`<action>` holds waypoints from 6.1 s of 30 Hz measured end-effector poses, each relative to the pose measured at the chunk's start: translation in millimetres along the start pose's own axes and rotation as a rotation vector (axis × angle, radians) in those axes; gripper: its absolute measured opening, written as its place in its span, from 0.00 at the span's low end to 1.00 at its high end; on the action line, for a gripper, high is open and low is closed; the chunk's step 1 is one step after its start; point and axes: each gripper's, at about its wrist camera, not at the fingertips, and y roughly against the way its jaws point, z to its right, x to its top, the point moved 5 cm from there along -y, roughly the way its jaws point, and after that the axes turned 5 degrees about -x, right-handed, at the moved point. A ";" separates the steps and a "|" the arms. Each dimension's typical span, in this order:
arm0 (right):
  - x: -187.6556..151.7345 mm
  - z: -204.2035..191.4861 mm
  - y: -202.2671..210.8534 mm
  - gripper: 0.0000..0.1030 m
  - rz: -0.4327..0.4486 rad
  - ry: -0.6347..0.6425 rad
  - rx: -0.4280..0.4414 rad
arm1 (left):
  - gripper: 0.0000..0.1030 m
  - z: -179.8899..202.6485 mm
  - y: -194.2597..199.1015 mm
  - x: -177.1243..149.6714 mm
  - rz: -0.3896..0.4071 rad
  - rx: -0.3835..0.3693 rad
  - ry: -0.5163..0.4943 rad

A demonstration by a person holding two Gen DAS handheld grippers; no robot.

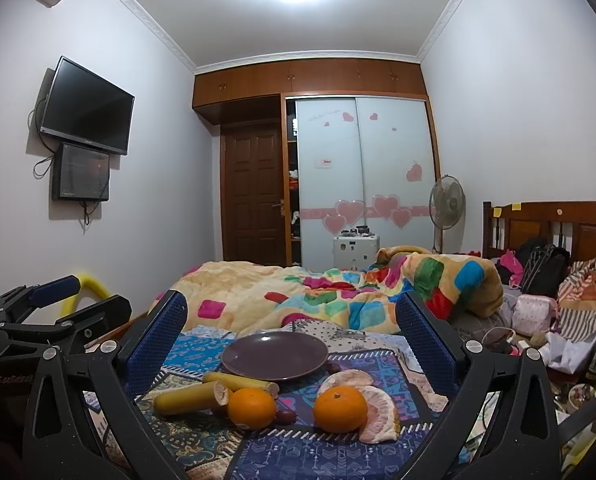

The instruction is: Organize fruits

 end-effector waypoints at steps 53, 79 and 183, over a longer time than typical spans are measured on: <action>-6.1 -4.2 -5.1 1.00 -0.013 -0.010 0.005 | 1.00 -4.5 -6.0 -4.3 -0.015 -0.014 0.011; -101.5 52.4 -78.0 1.00 -0.404 0.135 -0.062 | 1.00 -63.3 -124.6 -117.5 -0.494 -0.008 0.054; -99.1 0.2 -262.0 0.63 -0.632 0.156 0.179 | 0.35 -75.8 -302.3 -62.6 -0.615 -0.117 0.066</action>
